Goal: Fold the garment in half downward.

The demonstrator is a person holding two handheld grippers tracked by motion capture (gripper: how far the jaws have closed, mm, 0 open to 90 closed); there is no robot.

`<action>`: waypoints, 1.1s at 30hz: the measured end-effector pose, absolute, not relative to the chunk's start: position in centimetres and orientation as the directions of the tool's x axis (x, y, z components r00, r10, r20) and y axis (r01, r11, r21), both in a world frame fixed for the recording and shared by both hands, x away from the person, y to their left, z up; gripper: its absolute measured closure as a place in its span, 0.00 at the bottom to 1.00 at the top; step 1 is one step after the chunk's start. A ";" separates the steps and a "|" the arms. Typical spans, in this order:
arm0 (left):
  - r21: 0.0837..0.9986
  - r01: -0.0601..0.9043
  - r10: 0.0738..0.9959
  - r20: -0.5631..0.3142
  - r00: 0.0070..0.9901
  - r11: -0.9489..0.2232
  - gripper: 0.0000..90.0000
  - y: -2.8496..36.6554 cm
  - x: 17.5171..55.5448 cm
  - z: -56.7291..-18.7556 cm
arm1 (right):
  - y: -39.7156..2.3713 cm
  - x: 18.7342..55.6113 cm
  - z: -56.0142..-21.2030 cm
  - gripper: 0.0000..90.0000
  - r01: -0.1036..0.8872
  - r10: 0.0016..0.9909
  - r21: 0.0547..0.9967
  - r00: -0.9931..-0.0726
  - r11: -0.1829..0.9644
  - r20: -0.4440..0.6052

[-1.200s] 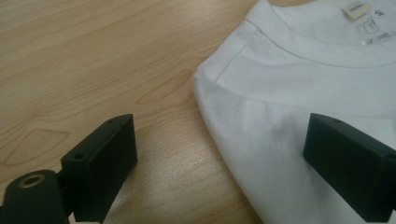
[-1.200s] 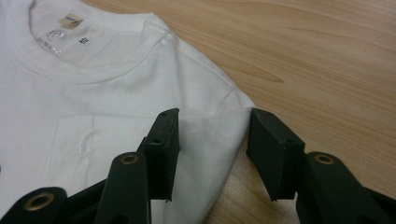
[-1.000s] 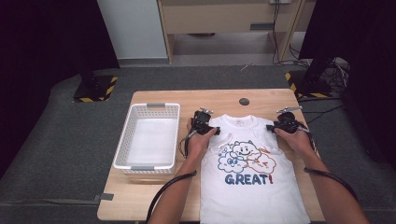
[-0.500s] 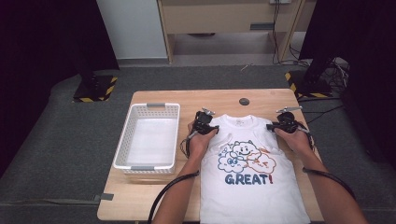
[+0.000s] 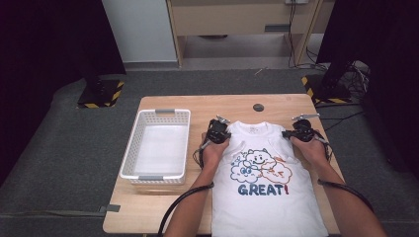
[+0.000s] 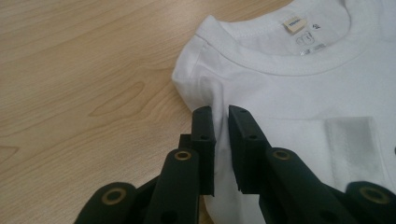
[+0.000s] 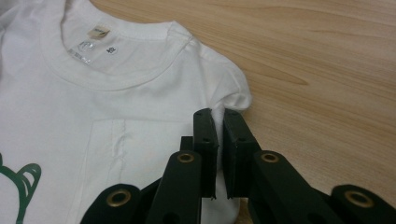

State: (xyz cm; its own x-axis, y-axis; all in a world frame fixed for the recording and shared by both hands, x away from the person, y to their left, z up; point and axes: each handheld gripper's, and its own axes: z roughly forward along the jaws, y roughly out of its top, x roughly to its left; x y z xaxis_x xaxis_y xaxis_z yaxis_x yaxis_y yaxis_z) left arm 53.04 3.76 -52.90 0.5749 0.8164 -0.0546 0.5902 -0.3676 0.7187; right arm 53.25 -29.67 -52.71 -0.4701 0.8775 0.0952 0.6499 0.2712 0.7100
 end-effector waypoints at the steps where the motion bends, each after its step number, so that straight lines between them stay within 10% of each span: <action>1: 0.719 0.589 0.816 -0.053 0.575 -0.368 0.92 3.8 53.0 -52.9 | -29.7 53.2 -52.7 0.95 0.647 0.878 0.714 -0.470 0.267 0.097; 33: 0.797 0.502 0.822 -0.011 0.570 -0.337 0.95 4.0 49.0 -46.0 | -30.7 49.0 -45.9 0.95 0.553 0.868 0.797 -0.491 0.242 0.077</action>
